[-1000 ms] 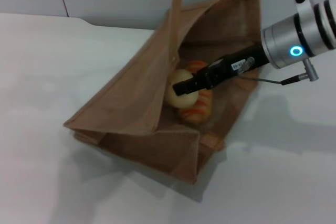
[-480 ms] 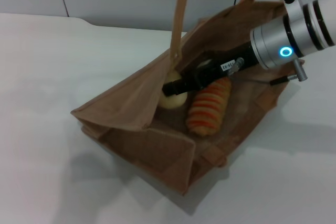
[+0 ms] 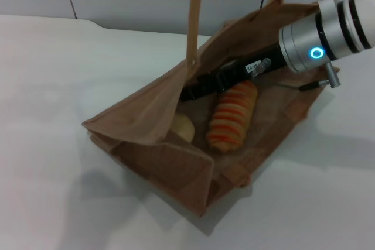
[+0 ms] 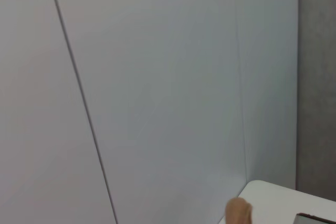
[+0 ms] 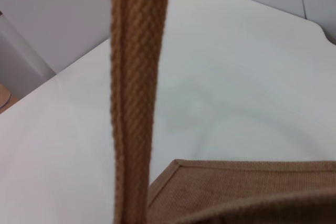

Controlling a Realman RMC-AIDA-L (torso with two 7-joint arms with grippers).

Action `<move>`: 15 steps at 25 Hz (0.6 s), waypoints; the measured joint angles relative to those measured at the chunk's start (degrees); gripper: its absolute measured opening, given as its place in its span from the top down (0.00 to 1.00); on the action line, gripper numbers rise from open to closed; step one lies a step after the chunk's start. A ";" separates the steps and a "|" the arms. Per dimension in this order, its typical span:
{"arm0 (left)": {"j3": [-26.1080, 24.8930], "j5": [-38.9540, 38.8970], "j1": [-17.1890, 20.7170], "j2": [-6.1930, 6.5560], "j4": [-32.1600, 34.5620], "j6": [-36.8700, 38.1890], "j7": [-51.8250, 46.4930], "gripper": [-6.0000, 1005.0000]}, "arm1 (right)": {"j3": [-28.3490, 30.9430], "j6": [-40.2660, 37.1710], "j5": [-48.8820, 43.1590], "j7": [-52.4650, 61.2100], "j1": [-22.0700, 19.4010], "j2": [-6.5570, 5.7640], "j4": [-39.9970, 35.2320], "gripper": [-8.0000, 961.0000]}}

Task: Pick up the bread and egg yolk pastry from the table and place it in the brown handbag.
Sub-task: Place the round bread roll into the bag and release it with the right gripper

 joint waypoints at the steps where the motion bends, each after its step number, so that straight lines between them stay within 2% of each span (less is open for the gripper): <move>1: 0.00 0.06 0.00 -0.01 0.00 0.01 -0.06 0.90 | 0.00 -0.01 0.00 0.19 0.00 0.00 0.00 0.35; 3: 0.00 0.06 0.06 -0.07 0.04 0.09 -0.10 0.90 | -0.09 0.02 -0.02 0.51 -0.02 0.00 0.00 0.20; 11: -0.24 0.06 1.04 -0.01 -0.01 0.74 0.05 0.90 | 0.11 2.65 -0.23 1.01 -0.19 -0.11 -0.92 0.19; 15: -0.68 1.86 2.77 0.08 -0.18 1.74 0.13 0.90 | 0.33 5.09 -1.39 2.49 -2.34 -1.10 -4.31 0.19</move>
